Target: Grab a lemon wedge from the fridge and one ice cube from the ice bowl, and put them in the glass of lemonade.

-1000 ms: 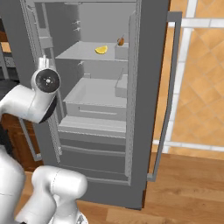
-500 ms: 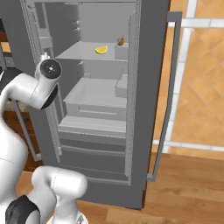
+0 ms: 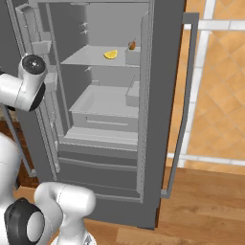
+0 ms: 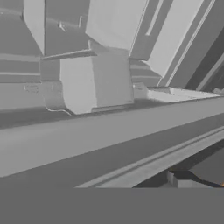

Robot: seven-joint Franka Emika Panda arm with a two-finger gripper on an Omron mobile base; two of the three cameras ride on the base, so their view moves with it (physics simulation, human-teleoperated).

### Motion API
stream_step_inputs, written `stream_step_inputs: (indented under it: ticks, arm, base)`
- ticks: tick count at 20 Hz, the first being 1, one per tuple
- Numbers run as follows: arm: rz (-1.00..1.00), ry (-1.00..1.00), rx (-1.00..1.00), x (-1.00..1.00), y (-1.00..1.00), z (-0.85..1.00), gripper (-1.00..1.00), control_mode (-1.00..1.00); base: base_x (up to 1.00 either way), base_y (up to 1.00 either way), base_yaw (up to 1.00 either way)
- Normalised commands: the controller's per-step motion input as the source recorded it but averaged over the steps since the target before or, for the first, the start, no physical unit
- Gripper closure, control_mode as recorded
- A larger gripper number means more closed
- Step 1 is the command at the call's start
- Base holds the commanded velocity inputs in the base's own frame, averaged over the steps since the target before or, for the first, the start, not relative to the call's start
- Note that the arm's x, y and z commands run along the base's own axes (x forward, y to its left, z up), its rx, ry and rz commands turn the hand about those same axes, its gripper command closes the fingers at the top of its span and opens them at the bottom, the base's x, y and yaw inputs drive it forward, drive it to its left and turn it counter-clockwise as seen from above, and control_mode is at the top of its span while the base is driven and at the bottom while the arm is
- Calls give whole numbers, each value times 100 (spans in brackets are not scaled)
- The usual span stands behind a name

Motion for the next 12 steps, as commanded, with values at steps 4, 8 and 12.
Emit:
stream_step_inputs:
  ticks: [4, 8, 12]
  arm:
    - [15, 0, -14, 0, 100, -13, -100, -100]
    - [16, -1, -15, -8, 100, -21, -100, -100]
    - [11, -1, -16, -22, 95, -1, -100, -100]
  base:
    - [0, 0, 0]
    - [0, 0, 0]
    - [0, 0, 0]
